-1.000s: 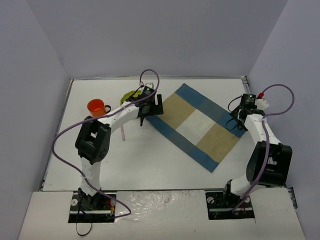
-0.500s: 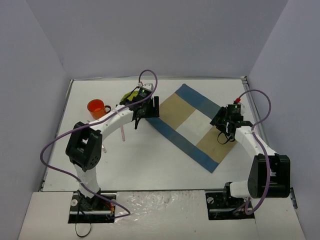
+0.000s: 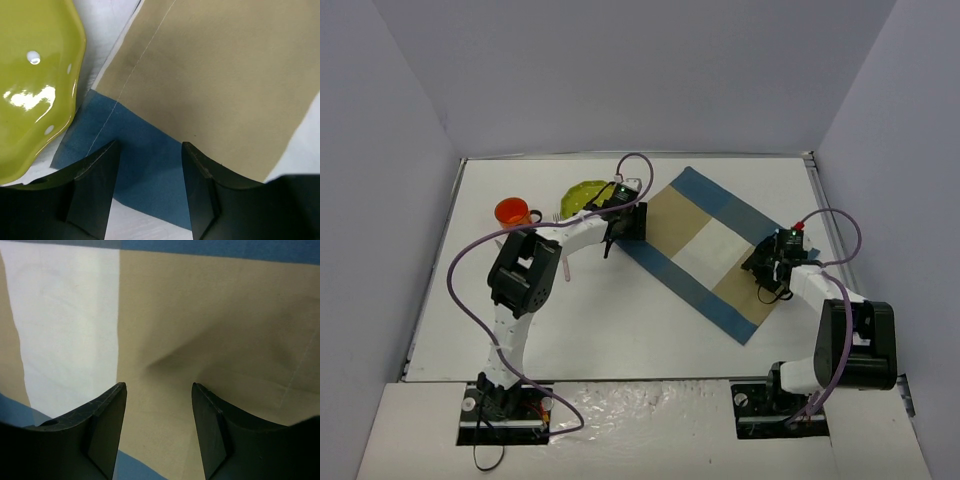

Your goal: Set the dinner table for one person

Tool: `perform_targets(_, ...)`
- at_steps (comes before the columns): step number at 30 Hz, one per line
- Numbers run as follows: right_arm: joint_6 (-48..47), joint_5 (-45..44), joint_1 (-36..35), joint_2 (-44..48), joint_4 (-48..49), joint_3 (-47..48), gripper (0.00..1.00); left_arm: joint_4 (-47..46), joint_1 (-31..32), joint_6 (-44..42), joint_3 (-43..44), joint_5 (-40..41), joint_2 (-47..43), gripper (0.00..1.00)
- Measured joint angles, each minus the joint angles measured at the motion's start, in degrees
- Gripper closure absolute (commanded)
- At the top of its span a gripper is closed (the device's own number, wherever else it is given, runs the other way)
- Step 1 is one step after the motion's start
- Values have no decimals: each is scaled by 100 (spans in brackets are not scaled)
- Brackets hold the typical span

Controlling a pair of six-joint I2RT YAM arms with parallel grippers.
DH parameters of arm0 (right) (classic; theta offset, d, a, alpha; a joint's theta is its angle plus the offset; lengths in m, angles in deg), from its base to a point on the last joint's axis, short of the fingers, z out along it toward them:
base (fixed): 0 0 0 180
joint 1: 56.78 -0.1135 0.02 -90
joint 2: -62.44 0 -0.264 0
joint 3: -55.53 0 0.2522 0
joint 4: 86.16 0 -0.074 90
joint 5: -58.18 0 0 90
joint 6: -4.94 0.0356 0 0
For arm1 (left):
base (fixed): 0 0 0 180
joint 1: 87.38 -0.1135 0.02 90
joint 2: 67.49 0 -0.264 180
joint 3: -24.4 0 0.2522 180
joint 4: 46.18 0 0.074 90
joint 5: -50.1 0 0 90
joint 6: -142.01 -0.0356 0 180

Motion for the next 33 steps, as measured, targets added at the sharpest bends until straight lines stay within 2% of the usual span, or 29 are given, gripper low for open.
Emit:
perform_targets(3, 27, 55, 193, -55, 80, -50, 49, -76, 0, -47, -9, 54, 16, 51)
perform_targets(6, 43, 95, 323, -65, 176, -77, 49, -114, 0, -63, -31, 82, 18, 45)
perform_targets(11, 26, 71, 339, -70, 174, -68, 46, -127, 0, -68, -37, 109, -10, 28)
perform_targets(15, -127, -126, 339, 43, -223, 182, 43, 115, -2, -63, -36, 172, -222, 18)
perform_targets(16, -165, -176, 339, 110, -342, 274, 41, 188, -2, -60, -35, 185, -319, 9)
perform_targets(17, -221, -213, 339, 205, -469, 387, 39, 249, -2, -51, -32, 222, -455, 3)
perform_targets(19, -326, -235, 339, 460, -689, 671, 37, 422, -2, -5, -21, 353, -820, 3)
perform_targets(27, -715, -283, 191, 1683, -947, 2129, 0, 942, -179, 619, -25, 983, -2403, 3)
perform_targets(33, -1293, -335, 42, 2422, -1076, 2560, 0, 1238, -726, 1284, -660, 1113, -2811, 3)
